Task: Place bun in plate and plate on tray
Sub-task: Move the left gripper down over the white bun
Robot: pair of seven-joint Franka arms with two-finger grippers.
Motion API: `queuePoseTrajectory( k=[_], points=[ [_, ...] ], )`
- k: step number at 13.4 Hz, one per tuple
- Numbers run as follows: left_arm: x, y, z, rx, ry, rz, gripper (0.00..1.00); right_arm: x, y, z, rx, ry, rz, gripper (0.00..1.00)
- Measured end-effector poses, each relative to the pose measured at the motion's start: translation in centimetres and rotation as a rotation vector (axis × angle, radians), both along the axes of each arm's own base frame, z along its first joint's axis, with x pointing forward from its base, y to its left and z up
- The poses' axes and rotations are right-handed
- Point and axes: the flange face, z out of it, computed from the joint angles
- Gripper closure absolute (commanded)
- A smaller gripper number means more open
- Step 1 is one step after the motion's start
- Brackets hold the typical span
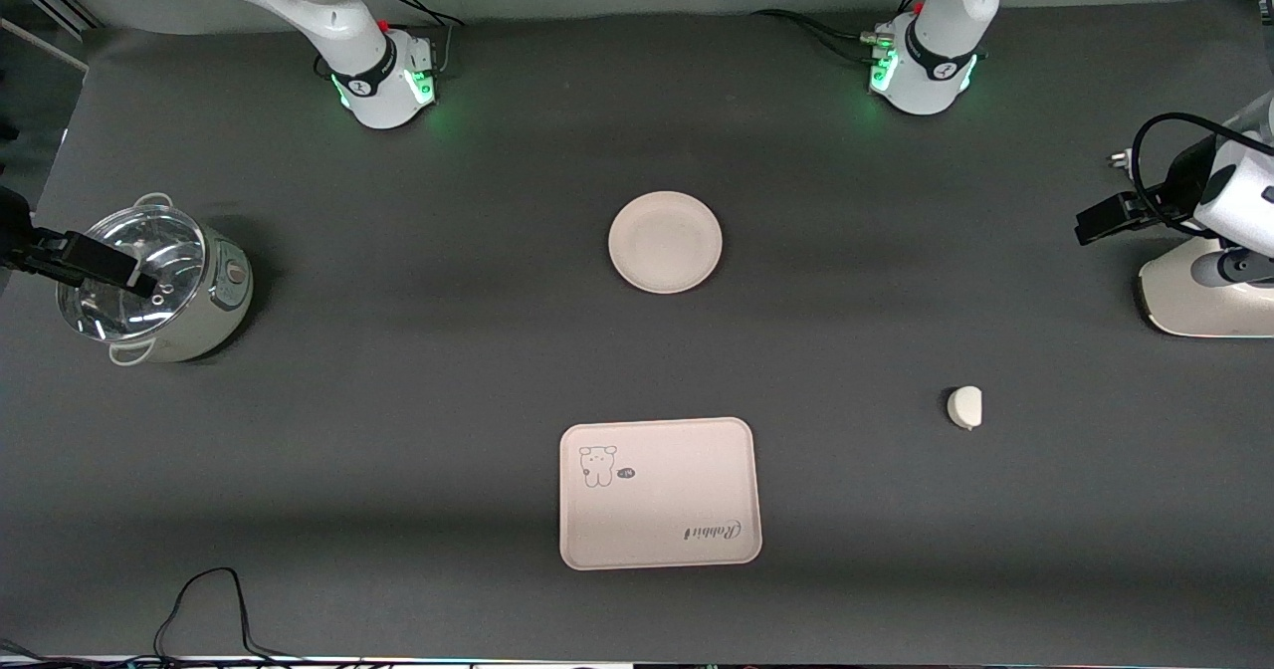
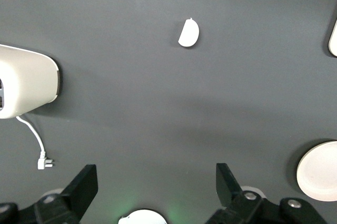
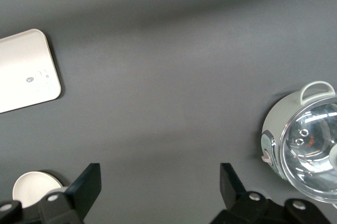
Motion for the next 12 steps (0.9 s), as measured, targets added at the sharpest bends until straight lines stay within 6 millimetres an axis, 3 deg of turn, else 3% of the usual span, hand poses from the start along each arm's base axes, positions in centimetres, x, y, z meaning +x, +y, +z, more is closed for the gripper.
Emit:
queuePoseTrajectory(
  k=[5,7,9,12],
  points=[
    [0.2,-0.1,0.4,-0.001,-0.004,-0.003,0.0,-0.5,2.3,-1.8,-0.048,0.073,0.055,0.0],
    [0.6,-0.1,0.0,-0.001,0.001,-0.006,0.0,-0.7,2.3,-2.0,-0.048,0.095,0.057,0.0],
    [1.3,-0.1,-0.8,-0.003,0.016,-0.018,0.0,-0.8,2.2,-2.1,-0.048,0.1,0.056,0.0],
    [3.2,-0.2,-3.8,-0.005,0.048,-0.035,0.0,-0.8,2.4,-2.1,-0.048,0.105,0.059,0.0]
  ],
)
